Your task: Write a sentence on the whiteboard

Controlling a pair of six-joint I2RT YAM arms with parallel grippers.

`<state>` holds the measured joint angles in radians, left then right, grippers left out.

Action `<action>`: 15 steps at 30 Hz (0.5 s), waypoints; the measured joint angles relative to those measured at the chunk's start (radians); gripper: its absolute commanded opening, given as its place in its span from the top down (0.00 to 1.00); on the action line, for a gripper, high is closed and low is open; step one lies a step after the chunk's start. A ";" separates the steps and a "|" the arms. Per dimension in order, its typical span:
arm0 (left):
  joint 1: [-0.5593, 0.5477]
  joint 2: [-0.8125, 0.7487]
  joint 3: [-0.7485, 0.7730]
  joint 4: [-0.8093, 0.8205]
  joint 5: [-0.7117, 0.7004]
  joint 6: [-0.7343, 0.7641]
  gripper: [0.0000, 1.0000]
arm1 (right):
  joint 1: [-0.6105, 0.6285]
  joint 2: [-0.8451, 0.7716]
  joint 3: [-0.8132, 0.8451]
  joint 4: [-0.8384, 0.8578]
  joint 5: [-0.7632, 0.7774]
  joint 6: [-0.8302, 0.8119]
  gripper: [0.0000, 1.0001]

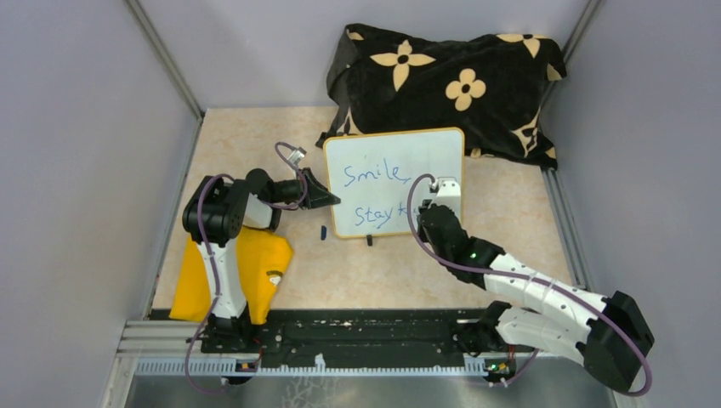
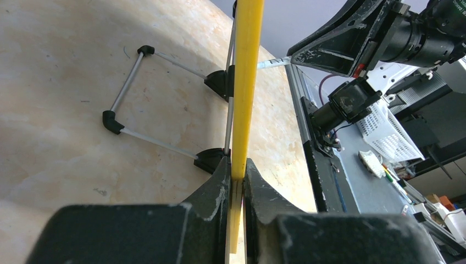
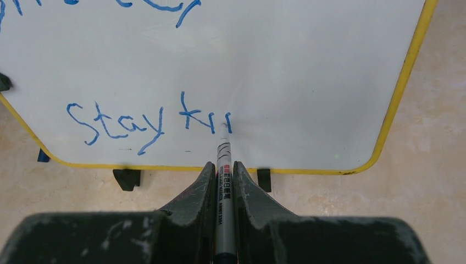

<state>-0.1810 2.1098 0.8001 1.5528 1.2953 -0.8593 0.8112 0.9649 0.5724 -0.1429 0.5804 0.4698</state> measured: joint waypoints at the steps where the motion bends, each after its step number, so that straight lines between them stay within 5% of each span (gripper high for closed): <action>1: 0.000 0.000 0.000 0.000 0.000 0.000 1.00 | -0.003 0.000 0.000 0.001 -0.001 -0.002 1.00; 15: -0.006 0.003 0.002 0.000 -0.001 0.000 1.00 | -0.037 0.000 0.019 0.002 0.003 -0.014 1.00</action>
<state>-0.1867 2.1124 0.8021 1.5528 1.2945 -0.8589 0.7742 0.9649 0.5915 -0.1413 0.5838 0.4553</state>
